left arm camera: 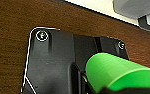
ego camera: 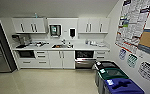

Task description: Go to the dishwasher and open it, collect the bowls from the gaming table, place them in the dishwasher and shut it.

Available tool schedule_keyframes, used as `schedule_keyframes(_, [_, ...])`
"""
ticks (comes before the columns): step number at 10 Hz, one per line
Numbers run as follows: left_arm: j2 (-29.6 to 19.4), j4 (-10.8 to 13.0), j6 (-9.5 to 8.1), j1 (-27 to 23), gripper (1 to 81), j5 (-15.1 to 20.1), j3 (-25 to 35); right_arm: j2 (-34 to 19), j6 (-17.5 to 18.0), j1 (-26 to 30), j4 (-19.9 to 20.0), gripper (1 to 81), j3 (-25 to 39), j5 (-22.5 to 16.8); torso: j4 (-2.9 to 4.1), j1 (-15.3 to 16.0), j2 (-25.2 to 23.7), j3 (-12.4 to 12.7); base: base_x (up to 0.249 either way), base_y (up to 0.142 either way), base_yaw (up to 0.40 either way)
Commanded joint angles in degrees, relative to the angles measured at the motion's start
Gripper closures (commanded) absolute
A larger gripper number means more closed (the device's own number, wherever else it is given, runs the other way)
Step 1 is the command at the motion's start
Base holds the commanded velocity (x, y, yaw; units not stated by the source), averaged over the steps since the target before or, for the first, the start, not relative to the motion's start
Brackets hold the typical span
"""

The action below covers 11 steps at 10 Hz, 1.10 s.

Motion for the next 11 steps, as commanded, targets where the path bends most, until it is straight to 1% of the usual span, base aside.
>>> schedule_keyframes(1, [-0.7, 0.9, 0.25, -2.7, 81.1, 1.9, 0.2, 0.6, -1.3, 2.2, -2.4, 81.1, 0.7, -4.2, 0.00, 0.0, 0.0, 0.0, 0.191, 0.000, 0.000])
schedule_keyframes(11, [-0.7, 0.9, 0.25, -2.7, 81.1, 1.9, 0.2, 0.5, -1.3, 2.1, -2.6, 81.1, 0.7, -4.2, 0.00, 0.0, 0.0, 0.0, 0.187, 0.000, 0.000])
